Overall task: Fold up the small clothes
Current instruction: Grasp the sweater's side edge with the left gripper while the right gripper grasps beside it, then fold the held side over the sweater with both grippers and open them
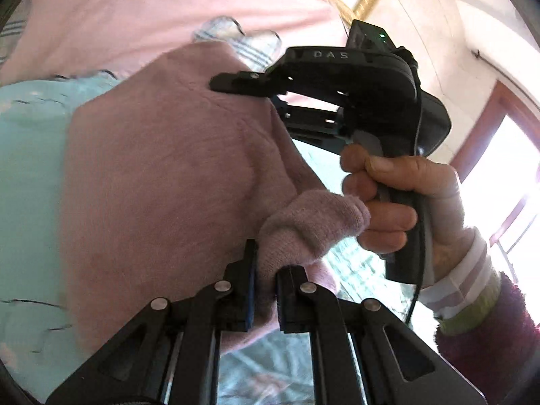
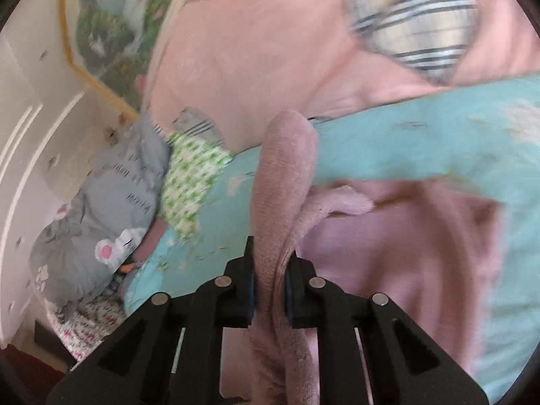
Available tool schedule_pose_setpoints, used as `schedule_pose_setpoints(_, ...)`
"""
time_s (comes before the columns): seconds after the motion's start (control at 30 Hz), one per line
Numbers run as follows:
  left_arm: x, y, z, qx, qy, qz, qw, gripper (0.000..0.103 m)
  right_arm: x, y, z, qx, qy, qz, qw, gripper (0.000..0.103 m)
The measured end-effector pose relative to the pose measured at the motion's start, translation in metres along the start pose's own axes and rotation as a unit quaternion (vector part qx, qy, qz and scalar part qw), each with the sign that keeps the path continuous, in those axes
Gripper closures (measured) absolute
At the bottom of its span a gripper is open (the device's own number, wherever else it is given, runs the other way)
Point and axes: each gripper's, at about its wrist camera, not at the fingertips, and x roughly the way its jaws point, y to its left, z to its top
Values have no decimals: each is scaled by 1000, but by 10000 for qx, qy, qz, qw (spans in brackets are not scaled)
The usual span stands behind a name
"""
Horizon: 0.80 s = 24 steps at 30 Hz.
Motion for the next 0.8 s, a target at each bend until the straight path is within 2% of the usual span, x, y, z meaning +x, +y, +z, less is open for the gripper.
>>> schedule_pose_setpoints(0.1, 30, -11, -12, 96, 301, 17, 9995, 96, -16, -40, -14, 318, -4, -390, 9987, 88)
schedule_pose_setpoints(0.2, 47, -13, -24, 159, 475, 131, 9987, 96, -16, -70, -29, 579, 54, -546, 9968, 88)
schedule_pose_setpoints(0.33, 52, -12, -26, 188, 523, 130, 9984, 95, -12, -85, -39, 705, 14, -573, 9959, 88)
schedule_pose_setpoints(0.43, 53, -9, -26, 256, 617, 206, 9976, 95, -10, -93, -41, 776, -47, -765, 9940, 86)
schedule_pose_setpoints(0.5, 54, -14, -24, 298, 631, 251, 9972, 94, -15, -94, -44, 866, -123, -916, 9920, 78)
schedule_pose_setpoints(0.57, 54, -14, -19, 301, 642, 229, 9972, 88, -23, -95, -47, 981, -185, -1025, 9897, 72)
schedule_pose_setpoints(0.7, 31, -15, -29, 415, 682, 182, 9966, 79, -50, -77, -58, 822, -461, -1214, 9881, 70)
schedule_pose_setpoints(0.77, 16, -12, -36, 404, 689, 163, 9967, 77, -63, -64, -67, 734, -578, -1114, 9894, 70)
schedule_pose_setpoints(0.8, 7, -8, -40, 368, 671, 192, 9969, 72, -69, -57, -74, 691, -616, -1041, 9902, 70)
